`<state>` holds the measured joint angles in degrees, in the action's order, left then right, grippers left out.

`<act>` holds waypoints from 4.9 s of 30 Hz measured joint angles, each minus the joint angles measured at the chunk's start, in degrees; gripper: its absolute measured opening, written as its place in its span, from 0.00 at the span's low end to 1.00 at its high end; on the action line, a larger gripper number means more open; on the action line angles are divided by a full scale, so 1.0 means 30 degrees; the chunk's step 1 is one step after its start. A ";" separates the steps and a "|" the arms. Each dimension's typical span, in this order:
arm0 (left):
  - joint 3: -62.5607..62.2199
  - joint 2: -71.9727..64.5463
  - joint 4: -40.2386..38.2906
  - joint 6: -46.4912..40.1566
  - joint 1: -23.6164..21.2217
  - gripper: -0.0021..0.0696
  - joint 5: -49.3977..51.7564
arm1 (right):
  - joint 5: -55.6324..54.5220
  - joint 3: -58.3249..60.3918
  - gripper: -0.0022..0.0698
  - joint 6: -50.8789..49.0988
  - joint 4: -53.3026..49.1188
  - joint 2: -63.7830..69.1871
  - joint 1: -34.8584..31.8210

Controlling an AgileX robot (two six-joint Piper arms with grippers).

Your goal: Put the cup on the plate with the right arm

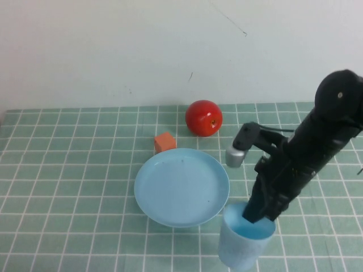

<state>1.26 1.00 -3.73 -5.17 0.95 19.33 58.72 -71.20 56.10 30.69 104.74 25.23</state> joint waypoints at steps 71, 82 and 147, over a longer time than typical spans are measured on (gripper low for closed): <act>0.0000 0.0000 0.0000 0.0000 0.0000 0.03 0.0000 | 0.3047 -0.9259 0.04 -1.0898 -1.6007 -0.7709 0.1136; 0.0000 0.0000 0.0000 0.0000 0.0000 0.03 0.0000 | -0.4330 0.7172 0.04 -1.3722 -1.4182 -1.8427 0.1136; 0.0000 0.0000 0.0000 0.0000 0.0000 0.02 0.0000 | -1.1260 1.8788 0.03 -1.5344 -1.4778 -3.5255 -0.8593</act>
<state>1.26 1.00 -3.73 -5.17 0.95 19.33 24.94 -14.84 10.06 -13.64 -1.03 -0.55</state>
